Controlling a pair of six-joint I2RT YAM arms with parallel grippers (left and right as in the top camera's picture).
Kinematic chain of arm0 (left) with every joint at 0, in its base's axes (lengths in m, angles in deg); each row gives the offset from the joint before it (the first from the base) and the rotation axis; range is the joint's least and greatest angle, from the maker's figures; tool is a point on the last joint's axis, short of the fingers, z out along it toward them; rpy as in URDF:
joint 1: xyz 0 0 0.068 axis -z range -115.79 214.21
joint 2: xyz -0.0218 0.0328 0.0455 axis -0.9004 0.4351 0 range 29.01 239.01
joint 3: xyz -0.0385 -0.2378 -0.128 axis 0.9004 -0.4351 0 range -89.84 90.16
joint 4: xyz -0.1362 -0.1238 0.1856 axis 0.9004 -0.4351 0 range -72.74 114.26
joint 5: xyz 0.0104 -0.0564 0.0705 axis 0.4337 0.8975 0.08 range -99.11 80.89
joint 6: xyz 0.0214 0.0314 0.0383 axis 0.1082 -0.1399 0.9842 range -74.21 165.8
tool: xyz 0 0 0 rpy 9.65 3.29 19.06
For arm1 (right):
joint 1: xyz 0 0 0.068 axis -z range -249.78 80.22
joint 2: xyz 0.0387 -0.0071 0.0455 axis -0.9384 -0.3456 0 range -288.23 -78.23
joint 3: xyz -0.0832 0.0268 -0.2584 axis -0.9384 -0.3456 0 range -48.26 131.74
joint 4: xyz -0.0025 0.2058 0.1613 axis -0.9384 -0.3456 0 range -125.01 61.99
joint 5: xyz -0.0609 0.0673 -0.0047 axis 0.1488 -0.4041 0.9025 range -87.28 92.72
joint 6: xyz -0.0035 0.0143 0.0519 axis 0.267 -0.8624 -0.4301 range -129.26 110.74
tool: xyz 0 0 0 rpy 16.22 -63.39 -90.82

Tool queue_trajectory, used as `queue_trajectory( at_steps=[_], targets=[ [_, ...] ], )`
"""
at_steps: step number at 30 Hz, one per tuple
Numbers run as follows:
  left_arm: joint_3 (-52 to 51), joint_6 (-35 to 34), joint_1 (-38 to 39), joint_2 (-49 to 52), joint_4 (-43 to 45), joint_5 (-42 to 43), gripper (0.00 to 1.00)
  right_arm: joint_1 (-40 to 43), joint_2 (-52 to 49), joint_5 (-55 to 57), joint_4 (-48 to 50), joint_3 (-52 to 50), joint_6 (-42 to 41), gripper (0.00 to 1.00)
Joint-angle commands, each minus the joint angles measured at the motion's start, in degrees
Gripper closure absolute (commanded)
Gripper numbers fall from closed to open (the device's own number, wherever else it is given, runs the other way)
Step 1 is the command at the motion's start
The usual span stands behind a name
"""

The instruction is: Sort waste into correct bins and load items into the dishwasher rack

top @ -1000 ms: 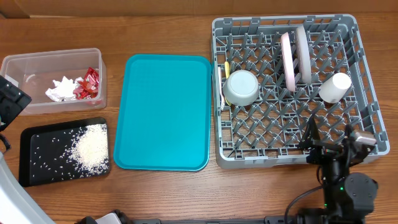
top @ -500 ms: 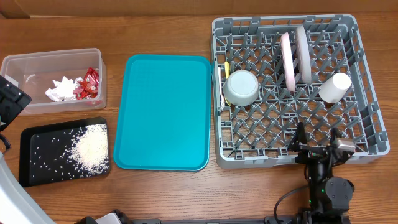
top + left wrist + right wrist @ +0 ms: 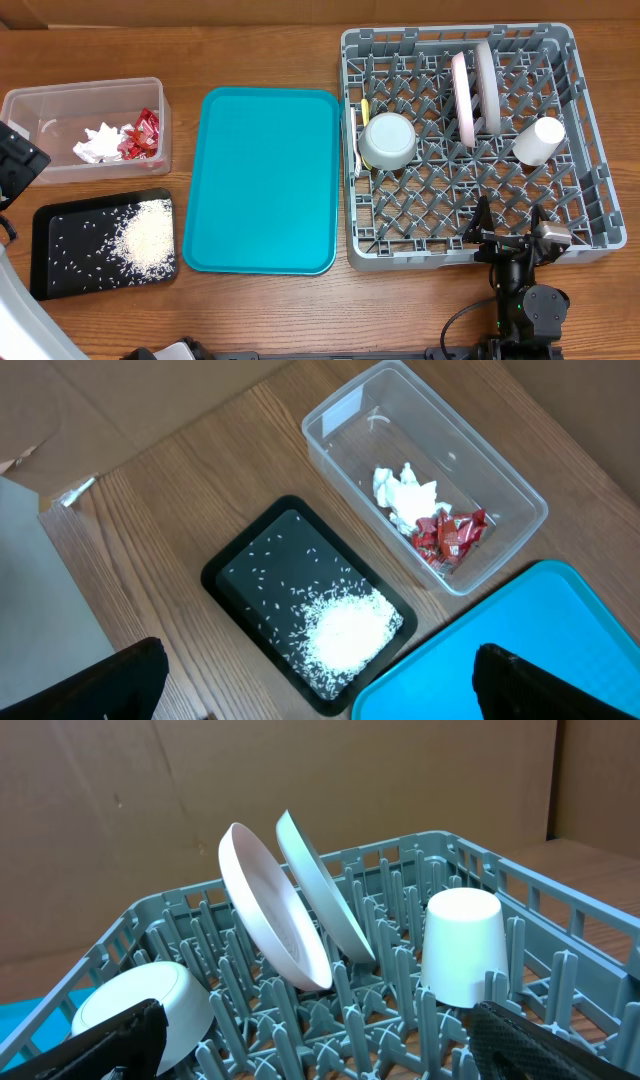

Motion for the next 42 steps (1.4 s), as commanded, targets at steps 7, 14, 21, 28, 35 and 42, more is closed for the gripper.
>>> queue_trajectory(
  at_steps=[7,14,21,28,35,42],
  targets=[
    [0.66,-0.44,-0.24,-0.13,0.09,-0.15,0.00,0.26,0.68,0.02,0.22,-0.59,-0.17,0.00],
    [-6.62,1.68,9.62,-5.97,11.93,-5.03,0.00,0.26,0.68,0.02,0.22,-0.59,-0.17,0.00],
    [-40.61,22.75,24.57,-25.94,52.74,5.99,0.00,0.26,0.68,0.02,0.22,-0.59,-0.17,0.00],
    [-77.05,22.80,24.90,-52.04,74.97,13.42,0.00,0.26,0.68,0.02,0.22,-0.59,-0.17,0.00],
    [-103.65,22.49,24.90,-73.81,90.03,17.99,0.00,0.26,0.68,0.02,0.22,-0.59,-0.17,0.00],
    [-117.13,21.81,25.00,-82.51,96.35,18.47,0.00,0.26,0.68,0.02,0.22,-0.59,-0.17,0.00]
  ],
)
